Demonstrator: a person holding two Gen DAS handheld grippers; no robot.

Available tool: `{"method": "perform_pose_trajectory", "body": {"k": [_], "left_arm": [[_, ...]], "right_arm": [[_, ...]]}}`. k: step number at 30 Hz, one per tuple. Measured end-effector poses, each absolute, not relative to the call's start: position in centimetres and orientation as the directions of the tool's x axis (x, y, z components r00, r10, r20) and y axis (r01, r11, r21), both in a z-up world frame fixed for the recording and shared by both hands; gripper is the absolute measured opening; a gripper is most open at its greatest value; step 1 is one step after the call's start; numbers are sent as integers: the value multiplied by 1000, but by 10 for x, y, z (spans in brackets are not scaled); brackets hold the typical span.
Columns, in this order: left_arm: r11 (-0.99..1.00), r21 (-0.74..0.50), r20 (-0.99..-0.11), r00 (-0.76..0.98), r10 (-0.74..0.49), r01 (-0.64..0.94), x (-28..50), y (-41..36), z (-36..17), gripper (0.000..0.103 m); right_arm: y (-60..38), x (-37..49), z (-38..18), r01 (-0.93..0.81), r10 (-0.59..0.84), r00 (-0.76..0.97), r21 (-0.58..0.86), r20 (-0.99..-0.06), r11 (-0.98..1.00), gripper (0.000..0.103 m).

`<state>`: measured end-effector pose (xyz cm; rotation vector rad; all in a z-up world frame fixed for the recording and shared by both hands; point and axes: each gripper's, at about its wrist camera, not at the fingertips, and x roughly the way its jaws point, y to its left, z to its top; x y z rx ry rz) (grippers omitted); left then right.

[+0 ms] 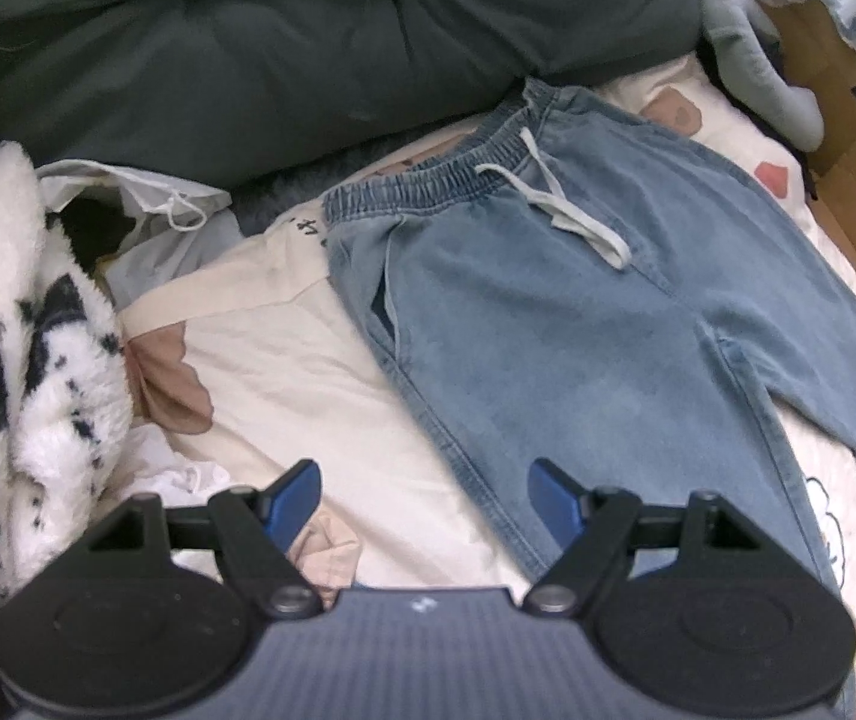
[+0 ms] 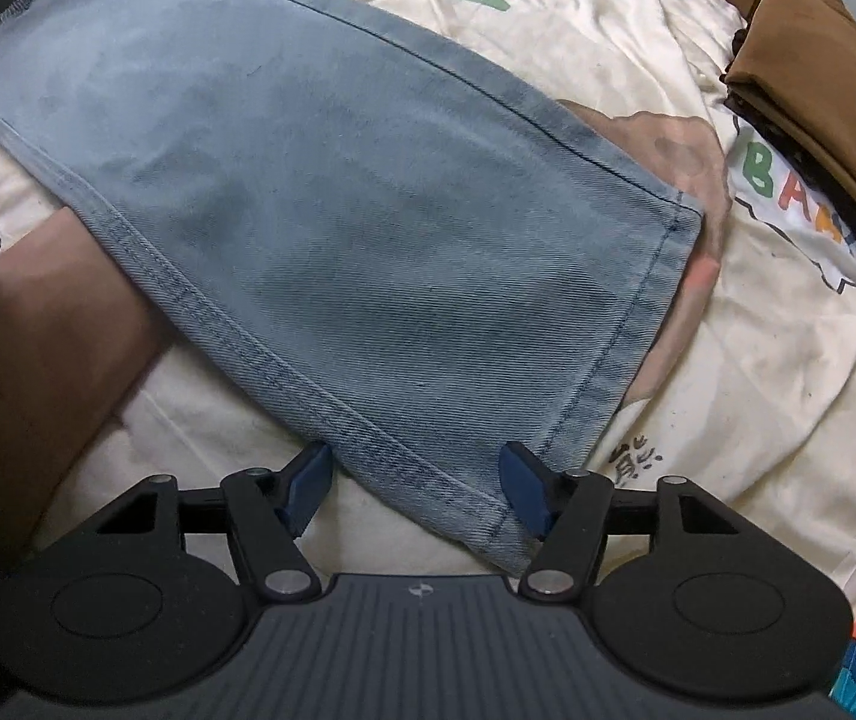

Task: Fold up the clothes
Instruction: 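Move the open right tool to the jeans leg hem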

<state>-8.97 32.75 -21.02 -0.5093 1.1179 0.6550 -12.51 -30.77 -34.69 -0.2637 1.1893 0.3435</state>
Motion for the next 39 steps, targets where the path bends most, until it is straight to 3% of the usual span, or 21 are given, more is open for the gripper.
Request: {"method": "perform_pose_trajectory", "body": {"k": [15, 16, 20, 27, 37, 39], "left_arm": [[697, -55, -936, 279, 213, -715, -94, 329, -221, 78], [694, -55, -936, 279, 214, -718, -94, 329, -221, 78], [692, -46, -937, 272, 220, -720, -97, 329, -220, 78], [690, -44, -938, 268, 222, -723, -103, 330, -221, 78], [692, -36, -942, 255, 217, -721, -104, 328, -225, 78], [692, -38, -943, 255, 215, -721, -104, 329, -227, 78]], "right_arm": [[-295, -126, -352, -429, 74, 313, -72, -947, 900, 81], [-297, -124, -352, -419, 81, 307, -58, -948, 906, 81], [-312, -118, -344, -329, 107, 320, -5, -941, 944, 60], [-328, -125, -329, -292, 167, 360, 59, -918, 955, 59], [-300, -112, -348, -378, 143, 337, 6, -930, 926, 59], [-298, -111, -349, -391, 133, 340, -11, -931, 921, 49]]}}
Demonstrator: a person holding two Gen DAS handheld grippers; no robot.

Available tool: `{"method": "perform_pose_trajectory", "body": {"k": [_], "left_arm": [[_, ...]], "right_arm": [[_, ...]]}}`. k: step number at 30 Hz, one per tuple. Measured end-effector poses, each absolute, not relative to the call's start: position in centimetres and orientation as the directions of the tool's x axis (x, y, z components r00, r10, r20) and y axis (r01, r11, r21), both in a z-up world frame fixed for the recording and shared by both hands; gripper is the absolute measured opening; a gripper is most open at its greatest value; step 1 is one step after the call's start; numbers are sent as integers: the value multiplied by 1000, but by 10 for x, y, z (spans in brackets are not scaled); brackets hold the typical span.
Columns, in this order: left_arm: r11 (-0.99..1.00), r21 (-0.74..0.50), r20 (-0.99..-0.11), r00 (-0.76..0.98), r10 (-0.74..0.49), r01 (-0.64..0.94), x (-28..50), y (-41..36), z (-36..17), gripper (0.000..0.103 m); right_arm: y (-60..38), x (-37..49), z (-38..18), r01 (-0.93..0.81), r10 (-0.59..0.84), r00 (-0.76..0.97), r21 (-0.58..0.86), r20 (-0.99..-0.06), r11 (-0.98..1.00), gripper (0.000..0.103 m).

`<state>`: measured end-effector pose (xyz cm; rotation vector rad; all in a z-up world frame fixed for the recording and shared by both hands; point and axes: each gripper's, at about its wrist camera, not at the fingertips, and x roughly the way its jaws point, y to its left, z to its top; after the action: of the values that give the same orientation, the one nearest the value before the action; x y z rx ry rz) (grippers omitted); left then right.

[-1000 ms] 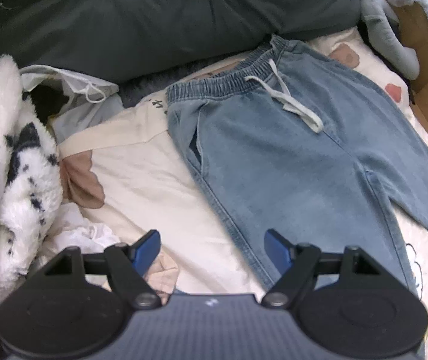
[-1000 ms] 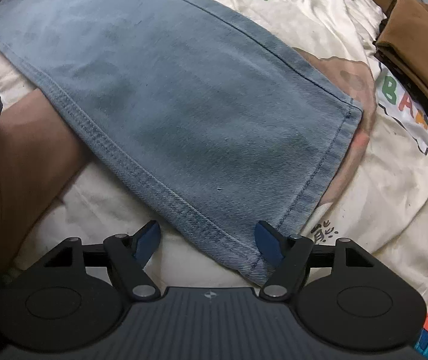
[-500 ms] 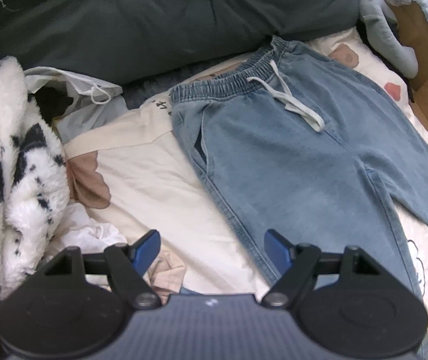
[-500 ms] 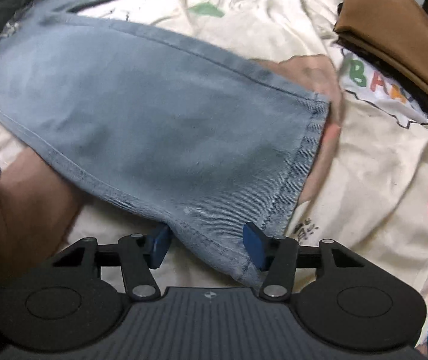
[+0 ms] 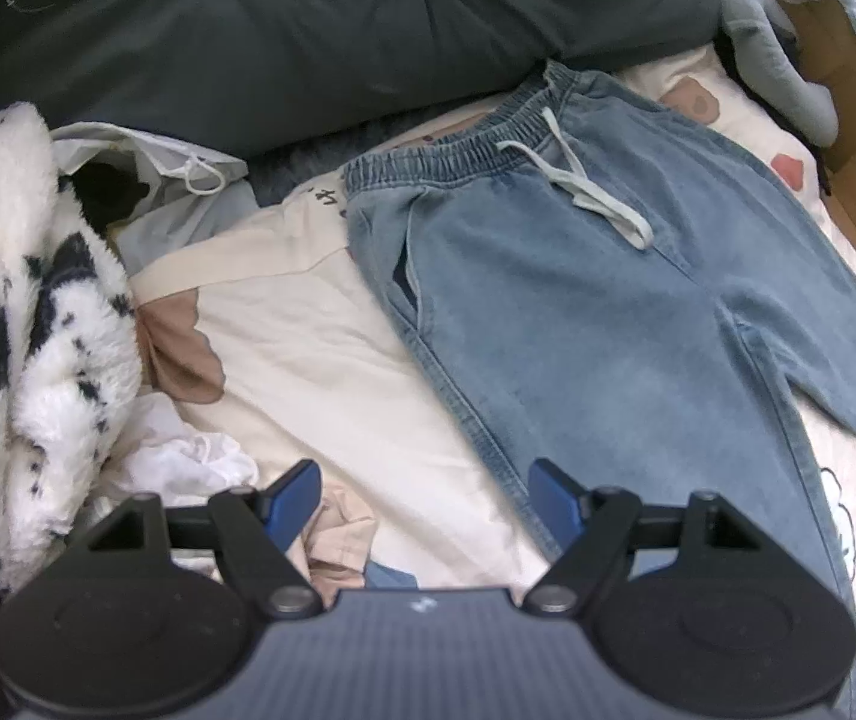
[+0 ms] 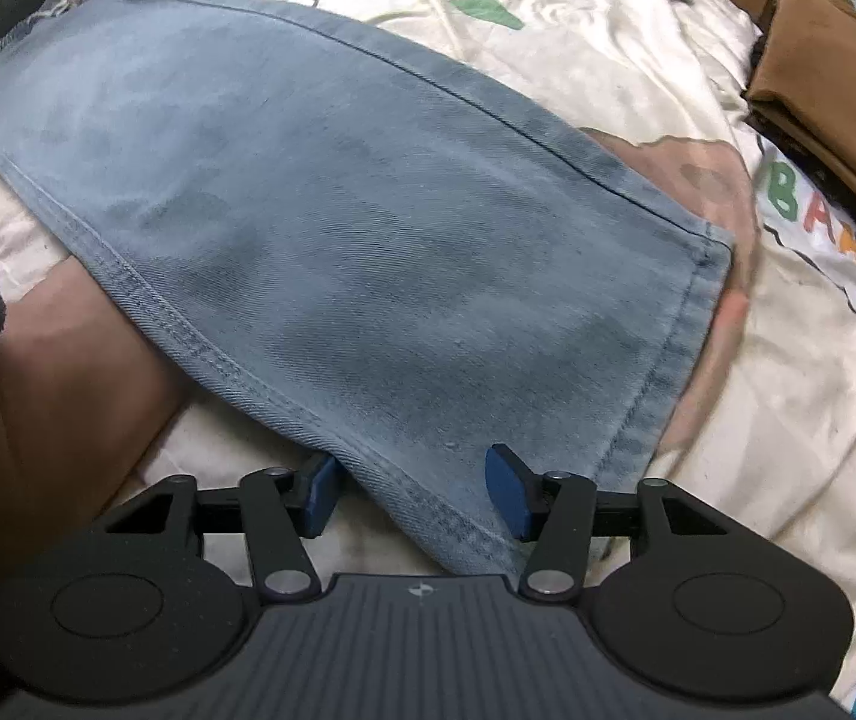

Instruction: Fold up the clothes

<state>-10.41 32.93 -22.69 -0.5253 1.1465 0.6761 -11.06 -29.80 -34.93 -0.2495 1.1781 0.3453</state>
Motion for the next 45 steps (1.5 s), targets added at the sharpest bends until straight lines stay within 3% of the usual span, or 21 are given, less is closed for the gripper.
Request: {"method": "perform_pose_trajectory", "body": {"k": [2, 6, 20, 26, 45], "left_arm": [[691, -40, -944, 254, 211, -722, -104, 330, -230, 78], [682, -48, -949, 246, 197, -730, -104, 333, -239, 78], [674, -47, -962, 214, 167, -737, -97, 351, -260, 78], [661, -75, -963, 227, 147, -747, -94, 357, -273, 78], [515, -304, -918, 392, 68, -801, -106, 383, -328, 76]], "right_arm": [[-296, -109, -350, -403, 123, 343, -28, -931, 915, 32], [-300, -110, -345, -431, 115, 333, -43, -936, 901, 17], [-285, -99, -349, -470, 84, 284, -63, -955, 881, 19], [-290, -94, -344, -468, 83, 263, -52, -961, 882, 6], [-305, -78, -279, -432, 120, 298, -21, -947, 902, 3]]}}
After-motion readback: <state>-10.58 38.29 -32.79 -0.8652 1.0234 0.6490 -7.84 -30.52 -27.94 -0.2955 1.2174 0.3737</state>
